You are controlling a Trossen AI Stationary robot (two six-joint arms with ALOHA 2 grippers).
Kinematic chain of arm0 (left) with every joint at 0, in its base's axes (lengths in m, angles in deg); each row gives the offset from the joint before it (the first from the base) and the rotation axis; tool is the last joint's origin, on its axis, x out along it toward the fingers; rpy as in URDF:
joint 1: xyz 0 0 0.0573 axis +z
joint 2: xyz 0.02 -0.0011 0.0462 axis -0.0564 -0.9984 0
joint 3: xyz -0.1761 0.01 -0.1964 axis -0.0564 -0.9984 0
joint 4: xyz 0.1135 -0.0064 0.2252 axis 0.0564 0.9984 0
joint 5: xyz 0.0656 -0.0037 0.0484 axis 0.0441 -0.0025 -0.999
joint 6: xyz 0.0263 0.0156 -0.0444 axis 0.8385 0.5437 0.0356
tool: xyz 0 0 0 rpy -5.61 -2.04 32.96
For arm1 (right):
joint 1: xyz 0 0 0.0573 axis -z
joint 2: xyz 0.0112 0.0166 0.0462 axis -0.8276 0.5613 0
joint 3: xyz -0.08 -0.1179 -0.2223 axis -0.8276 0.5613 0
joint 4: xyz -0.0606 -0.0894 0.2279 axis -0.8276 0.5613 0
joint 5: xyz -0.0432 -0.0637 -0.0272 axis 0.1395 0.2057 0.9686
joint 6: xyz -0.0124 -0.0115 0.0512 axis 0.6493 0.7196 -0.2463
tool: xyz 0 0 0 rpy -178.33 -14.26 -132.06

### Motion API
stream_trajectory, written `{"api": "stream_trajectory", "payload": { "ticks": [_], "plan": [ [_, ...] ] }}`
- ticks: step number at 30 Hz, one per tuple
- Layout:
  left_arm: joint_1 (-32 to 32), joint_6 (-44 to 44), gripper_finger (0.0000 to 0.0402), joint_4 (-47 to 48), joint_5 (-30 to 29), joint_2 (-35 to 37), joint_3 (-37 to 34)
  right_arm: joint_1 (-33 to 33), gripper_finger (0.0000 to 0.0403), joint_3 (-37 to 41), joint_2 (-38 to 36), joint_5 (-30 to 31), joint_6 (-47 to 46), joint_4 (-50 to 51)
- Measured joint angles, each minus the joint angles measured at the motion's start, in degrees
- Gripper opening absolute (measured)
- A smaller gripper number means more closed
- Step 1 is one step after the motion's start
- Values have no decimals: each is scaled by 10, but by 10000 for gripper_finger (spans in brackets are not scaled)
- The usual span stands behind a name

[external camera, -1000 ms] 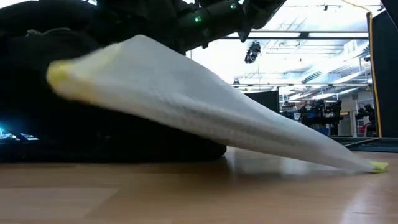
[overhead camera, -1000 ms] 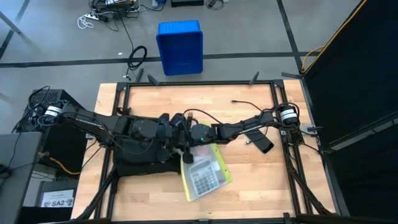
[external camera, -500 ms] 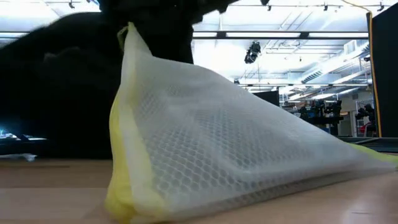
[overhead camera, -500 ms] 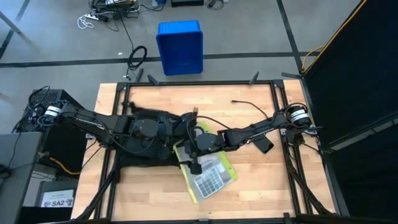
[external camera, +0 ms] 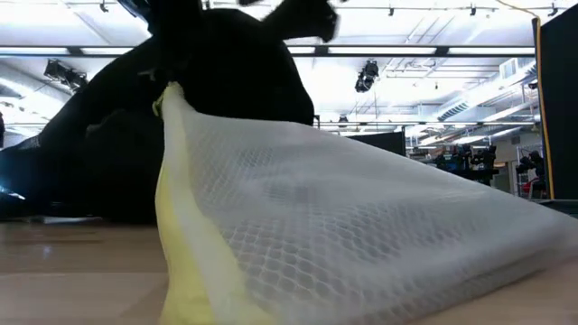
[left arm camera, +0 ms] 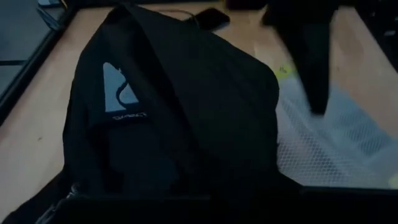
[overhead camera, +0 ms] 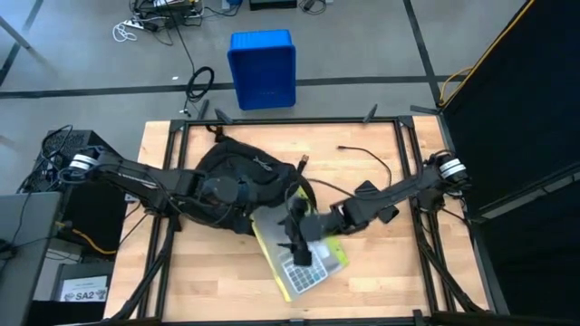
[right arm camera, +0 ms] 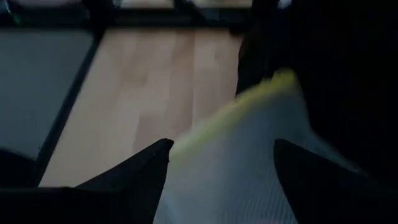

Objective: Unpack backpack
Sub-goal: Put the yellow zip bag into the backpack

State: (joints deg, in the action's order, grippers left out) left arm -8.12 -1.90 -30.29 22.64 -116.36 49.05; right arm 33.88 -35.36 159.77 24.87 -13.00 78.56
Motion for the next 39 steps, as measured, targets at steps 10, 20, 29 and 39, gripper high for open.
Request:
{"api": "stream_trajectory", "payload": {
  "ticks": [10, 20, 29, 39],
  "plan": [
    [0, 9, 0, -9, 3, -11, -1, -132, 204, 61, 14, 67, -123, 37],
    [0, 9, 0, -30, 2, -11, -1, -236, 161, 111, 23, 160, -192, -11],
    [0, -2, 0, -36, 2, -11, -1, -245, 123, 59, 126, 119, -145, 44],
    [0, -4, 0, -35, 2, -11, -1, -259, 122, 46, 133, 162, -132, 201]
  ]
}}
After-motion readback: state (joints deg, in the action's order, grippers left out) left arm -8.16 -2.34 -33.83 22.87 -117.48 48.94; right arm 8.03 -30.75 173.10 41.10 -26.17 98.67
